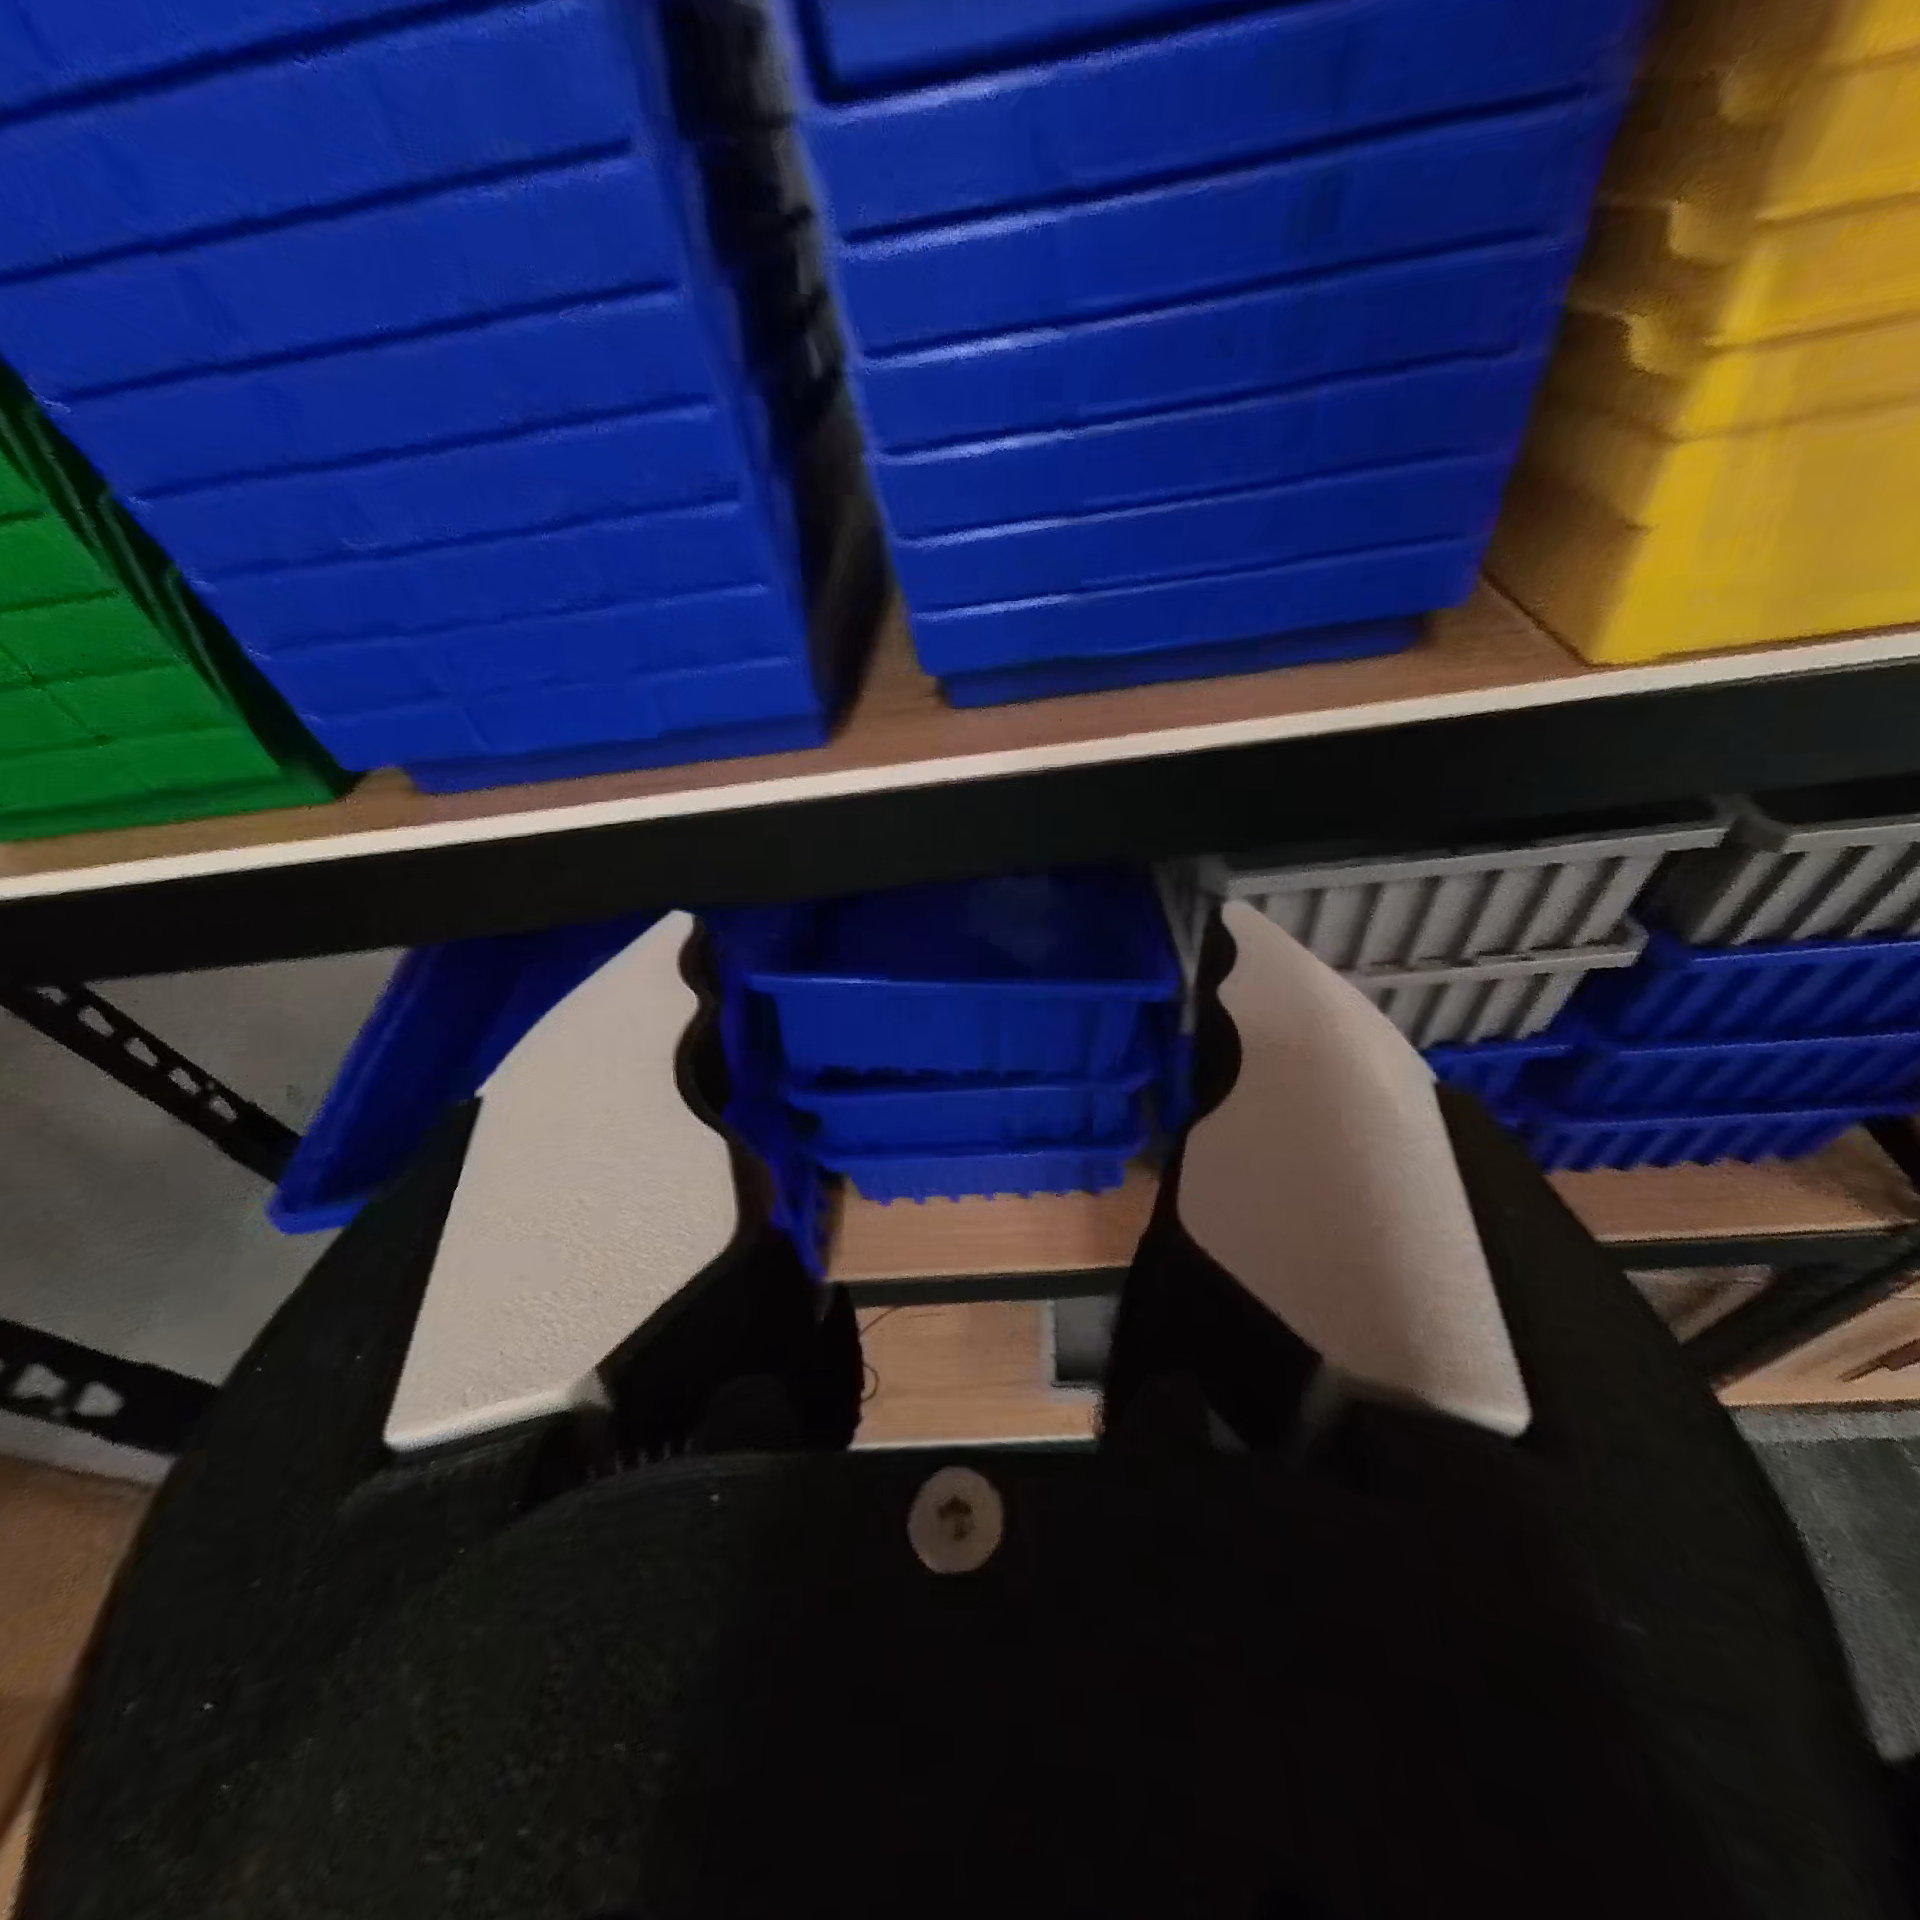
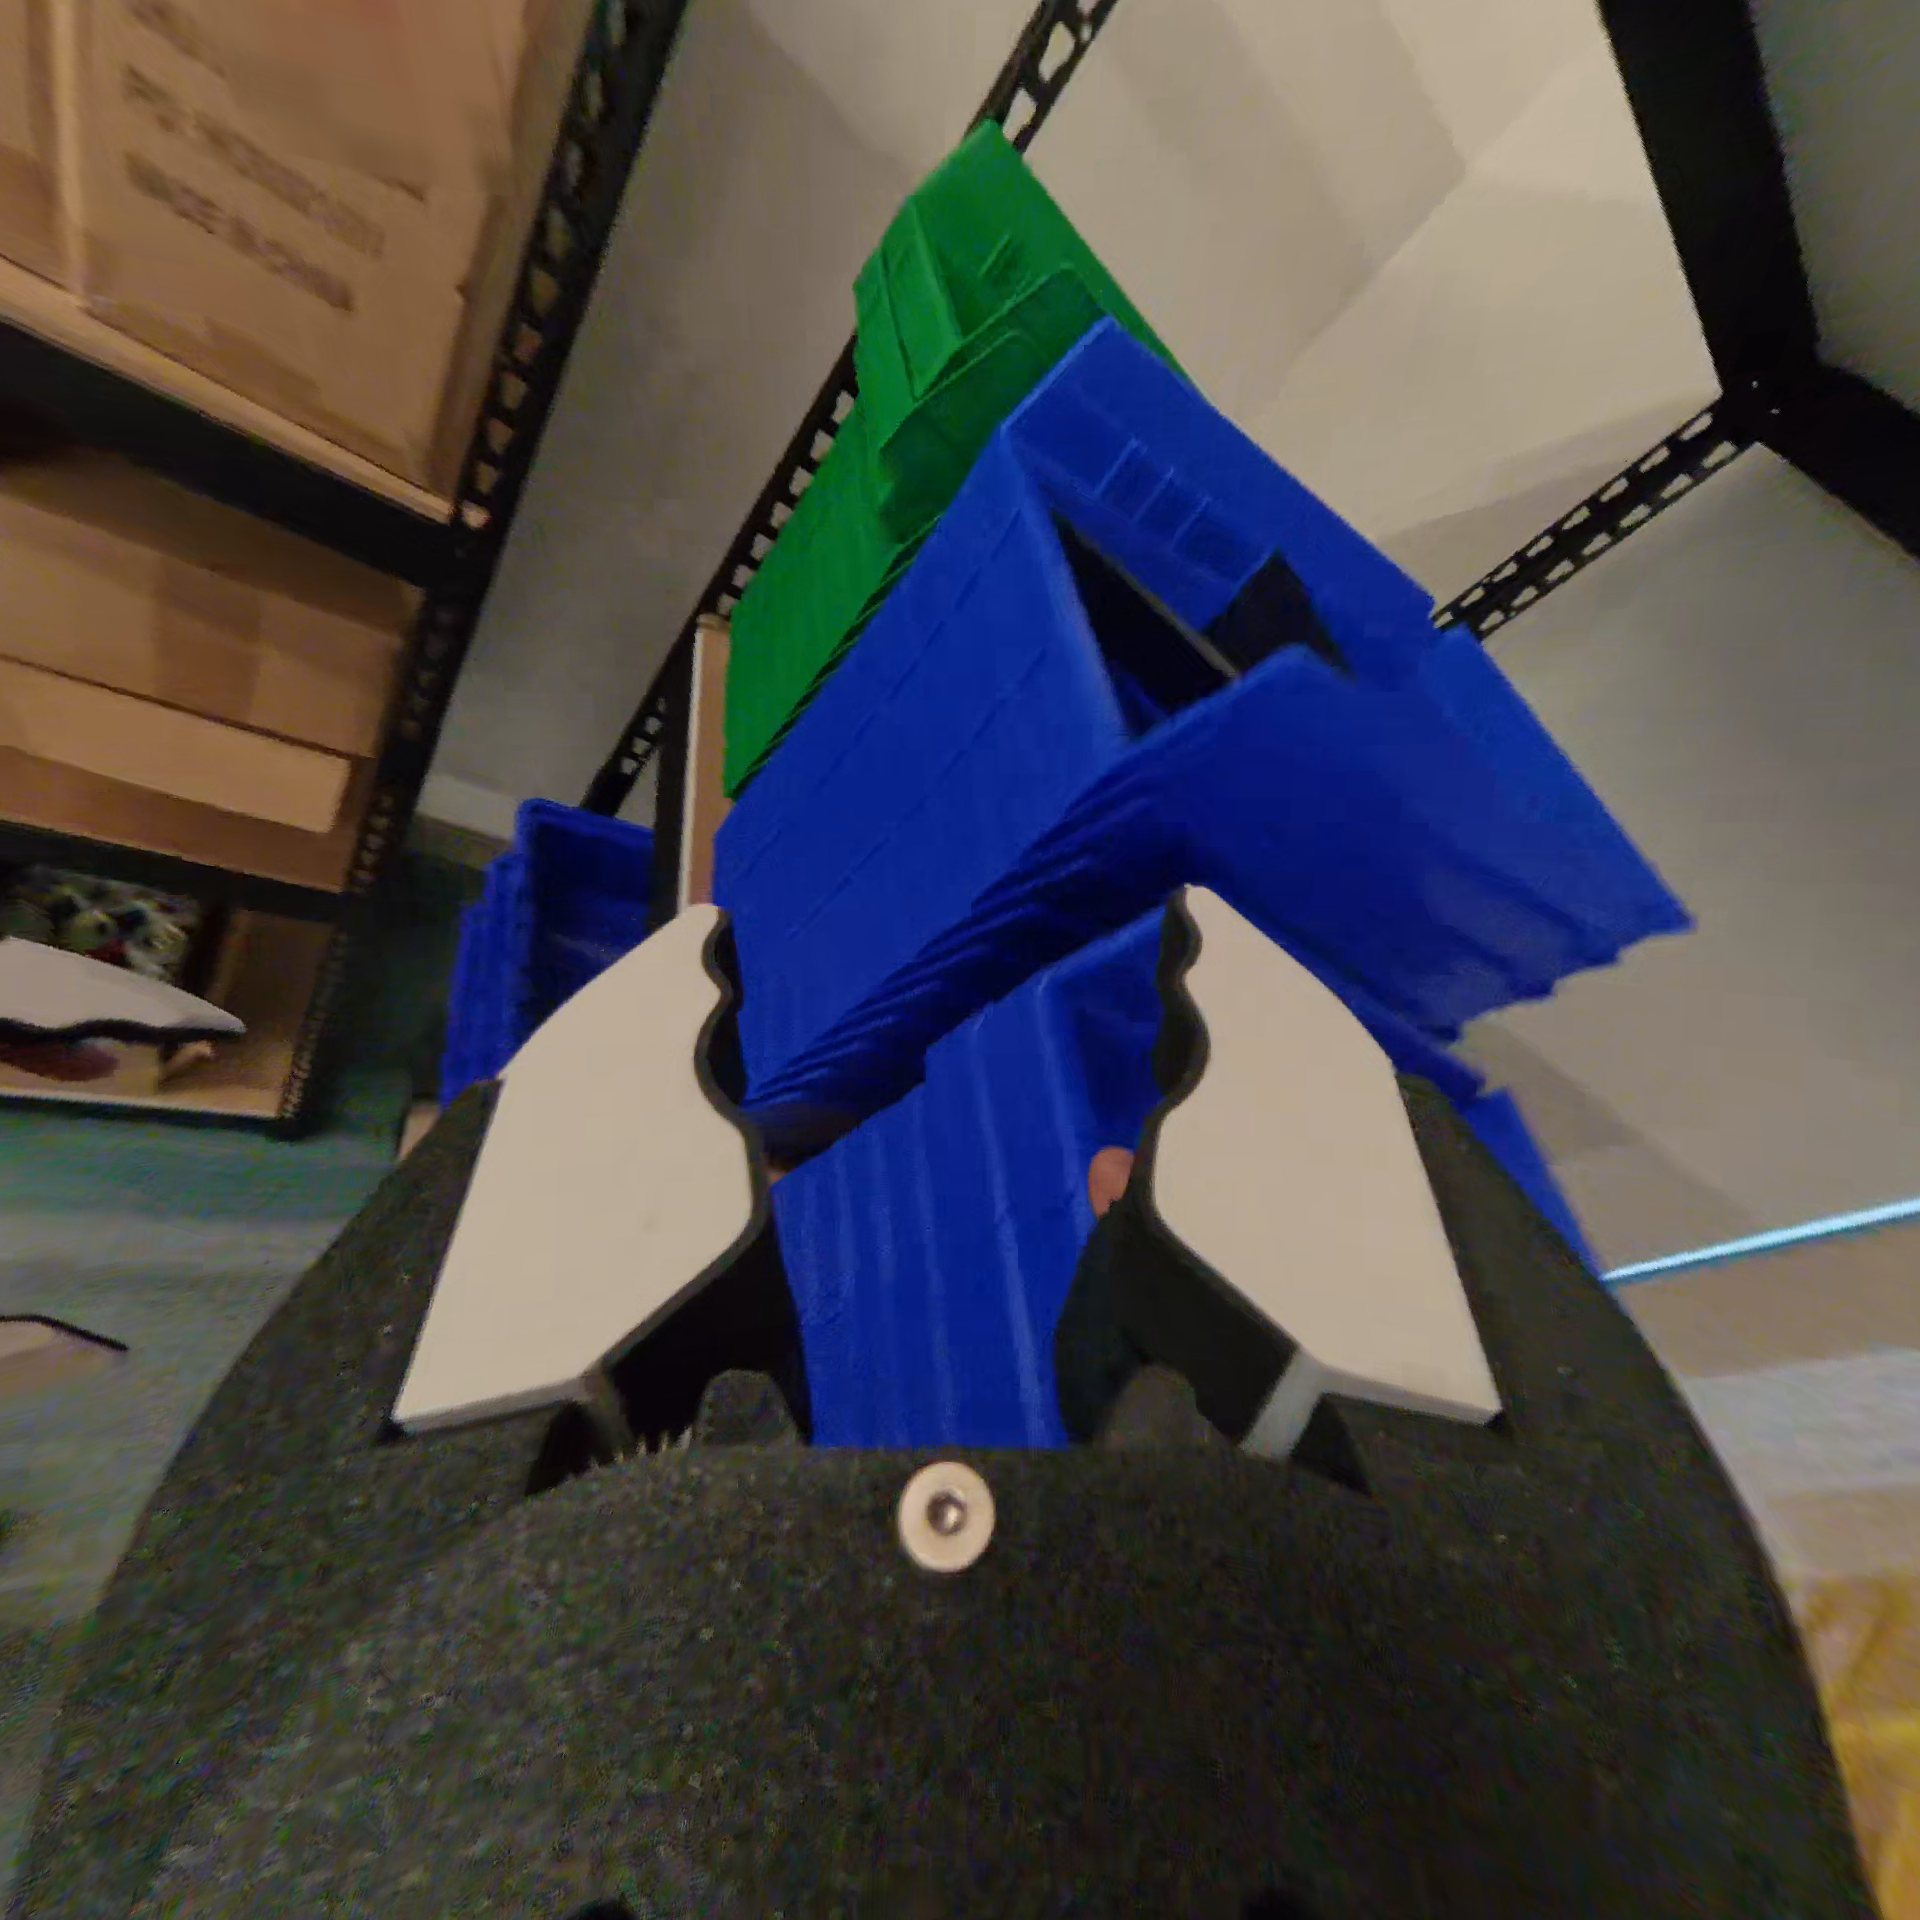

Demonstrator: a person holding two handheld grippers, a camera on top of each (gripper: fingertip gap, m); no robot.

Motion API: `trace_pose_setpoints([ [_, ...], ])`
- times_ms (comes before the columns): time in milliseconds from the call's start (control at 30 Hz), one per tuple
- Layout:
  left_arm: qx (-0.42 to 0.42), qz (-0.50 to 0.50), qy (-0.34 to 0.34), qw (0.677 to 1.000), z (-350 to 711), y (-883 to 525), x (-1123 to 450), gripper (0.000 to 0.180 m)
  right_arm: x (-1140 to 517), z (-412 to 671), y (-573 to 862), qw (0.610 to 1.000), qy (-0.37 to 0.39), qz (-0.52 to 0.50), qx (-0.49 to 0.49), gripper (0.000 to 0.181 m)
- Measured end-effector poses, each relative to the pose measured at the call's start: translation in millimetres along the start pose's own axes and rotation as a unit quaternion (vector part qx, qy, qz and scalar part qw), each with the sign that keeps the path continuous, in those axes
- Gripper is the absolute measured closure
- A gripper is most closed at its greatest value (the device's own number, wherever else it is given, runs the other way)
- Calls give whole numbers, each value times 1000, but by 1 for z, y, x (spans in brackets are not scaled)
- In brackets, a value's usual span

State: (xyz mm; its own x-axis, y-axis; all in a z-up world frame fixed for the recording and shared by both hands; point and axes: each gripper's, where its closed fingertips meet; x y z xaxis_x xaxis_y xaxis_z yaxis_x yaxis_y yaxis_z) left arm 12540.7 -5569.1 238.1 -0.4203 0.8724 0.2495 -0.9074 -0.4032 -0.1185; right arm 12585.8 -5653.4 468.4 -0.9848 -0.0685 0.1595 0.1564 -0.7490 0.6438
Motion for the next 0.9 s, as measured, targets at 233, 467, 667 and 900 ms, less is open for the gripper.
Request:
trace_pose_setpoints([
  [233, 7, -21, 42, 999, 15, -94, -14, 92, -124, 26, 4, 972, -195, 27, 126, 118],
  [467, 28, -51, 73, 996, 9, -118, -20, 92, -178, -1, 9, 913, -356, -1, 199, 141],
  [667, 48, -65, 102, 991, 9, -134, -15, 92, -174, 13, 11, 905, -338, -14, 260, 152],
  [900, 28, -70, 131, 989, 32, -148, -16, 92, -174, 24, 24, 899, -313, -69, 298, 155],
])
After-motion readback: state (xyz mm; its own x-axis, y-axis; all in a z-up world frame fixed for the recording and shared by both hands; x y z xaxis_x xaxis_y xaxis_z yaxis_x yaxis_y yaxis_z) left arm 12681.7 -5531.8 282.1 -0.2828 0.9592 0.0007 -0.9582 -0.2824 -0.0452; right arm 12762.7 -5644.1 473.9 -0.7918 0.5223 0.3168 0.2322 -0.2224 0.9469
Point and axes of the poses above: each gripper's, where its closed fingertips meet, x back along the fingers, z out of its top, y = z × x across the jaws, and after that the axes turned 7 degrees about -z, right-handed
